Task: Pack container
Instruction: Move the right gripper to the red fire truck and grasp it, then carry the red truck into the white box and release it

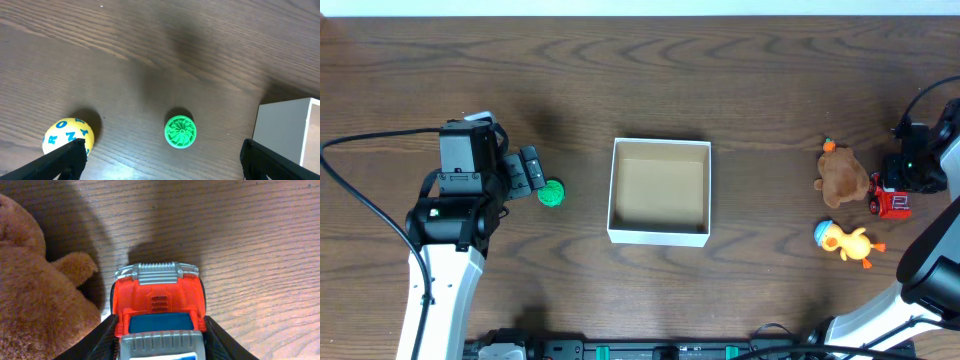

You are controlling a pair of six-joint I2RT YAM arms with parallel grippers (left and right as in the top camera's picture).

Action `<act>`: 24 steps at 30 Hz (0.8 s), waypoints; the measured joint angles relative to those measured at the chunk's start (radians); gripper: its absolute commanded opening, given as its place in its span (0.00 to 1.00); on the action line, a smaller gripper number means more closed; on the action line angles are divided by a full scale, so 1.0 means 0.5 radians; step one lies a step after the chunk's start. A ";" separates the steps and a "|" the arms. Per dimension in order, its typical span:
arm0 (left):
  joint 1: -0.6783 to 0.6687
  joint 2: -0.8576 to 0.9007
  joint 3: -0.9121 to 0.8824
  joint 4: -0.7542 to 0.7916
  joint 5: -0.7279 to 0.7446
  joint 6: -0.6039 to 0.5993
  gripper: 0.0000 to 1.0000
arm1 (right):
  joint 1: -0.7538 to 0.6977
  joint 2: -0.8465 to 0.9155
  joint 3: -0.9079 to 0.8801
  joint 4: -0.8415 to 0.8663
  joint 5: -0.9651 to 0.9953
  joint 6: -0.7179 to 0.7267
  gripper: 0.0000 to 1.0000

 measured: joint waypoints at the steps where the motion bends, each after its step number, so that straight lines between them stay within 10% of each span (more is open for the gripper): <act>1: 0.000 0.000 -0.001 0.000 0.000 0.000 0.98 | 0.000 0.000 0.000 0.000 0.000 0.002 0.17; 5: 0.000 0.000 -0.001 0.000 0.000 0.000 0.98 | 0.000 0.000 0.005 -0.003 0.000 0.036 0.01; 24: 0.000 0.000 -0.001 0.000 0.000 0.000 0.98 | 0.449 -0.795 0.385 -0.188 -0.165 0.553 0.01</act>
